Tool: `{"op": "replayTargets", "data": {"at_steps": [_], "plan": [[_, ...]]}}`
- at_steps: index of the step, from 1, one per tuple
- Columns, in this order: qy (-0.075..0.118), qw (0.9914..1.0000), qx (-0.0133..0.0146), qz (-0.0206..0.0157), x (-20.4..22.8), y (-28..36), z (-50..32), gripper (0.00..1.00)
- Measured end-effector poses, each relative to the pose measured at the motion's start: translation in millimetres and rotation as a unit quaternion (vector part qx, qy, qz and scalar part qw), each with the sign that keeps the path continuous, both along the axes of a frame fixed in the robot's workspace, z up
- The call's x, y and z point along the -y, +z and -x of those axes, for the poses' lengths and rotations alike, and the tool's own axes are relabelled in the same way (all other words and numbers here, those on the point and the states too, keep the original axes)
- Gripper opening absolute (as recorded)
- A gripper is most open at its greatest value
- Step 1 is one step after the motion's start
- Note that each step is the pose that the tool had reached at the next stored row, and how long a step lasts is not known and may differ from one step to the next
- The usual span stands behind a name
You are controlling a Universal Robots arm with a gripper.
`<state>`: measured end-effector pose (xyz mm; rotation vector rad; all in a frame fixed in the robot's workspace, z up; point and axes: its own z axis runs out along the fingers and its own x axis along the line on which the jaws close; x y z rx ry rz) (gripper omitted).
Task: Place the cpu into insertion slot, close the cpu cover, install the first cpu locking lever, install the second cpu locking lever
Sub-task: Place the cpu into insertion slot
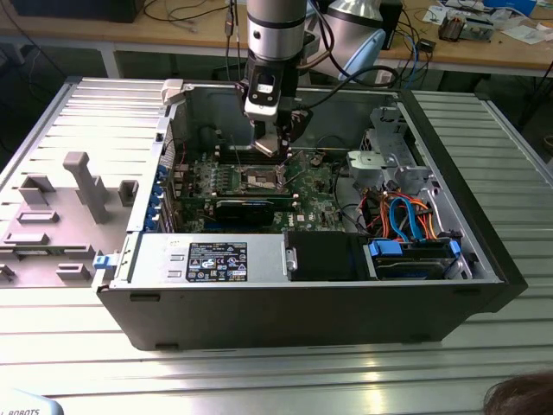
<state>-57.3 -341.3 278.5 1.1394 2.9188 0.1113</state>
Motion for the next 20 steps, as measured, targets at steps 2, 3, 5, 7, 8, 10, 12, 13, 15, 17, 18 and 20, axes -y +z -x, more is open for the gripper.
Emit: {"op": "replayTargets", "data": {"at_steps": [2, 3, 5, 7, 8, 10, 12, 13, 15, 17, 18, 20], "plan": [[-0.001, 1.0, 0.0, 0.0, 0.0, -0.2, 0.0, 0.55], [-0.002, 1.0, 0.0, 0.0, 0.0, -0.3, 0.0, 0.55], [-0.012, 0.99993, 0.0, 0.0, 0.0, -1.4, 0.0, 0.55], [-0.017, 0.99985, 0.0, 0.0, 0.0, -2.0, 0.0, 0.55], [-0.018, 0.99984, 0.0, 0.0, 0.0, -2.1, 0.0, 0.55], [-0.019, 0.99981, 0.0, 0.0, 0.0, -2.3, 0.0, 0.55], [-0.02, 0.9998, 0.0, 0.0, 0.0, -2.5, 0.0, 0.55], [-0.021, 0.99979, 0.0, 0.0, 0.0, -2.6, 0.0, 0.55], [-0.022, 0.99976, 0.0, 0.0, 0.0, -2.8, 0.0, 0.55], [-0.023, 0.99973, 0.0, 0.0, 0.0, -3.1, 0.0, 0.55], [-0.023, 0.99972, 0.0, 0.0, 0.0, -3.2, 0.0, 0.55], [-0.024, 0.99971, 0.0, 0.0, 0.0, -3.3, 0.0, 0.55]]}}
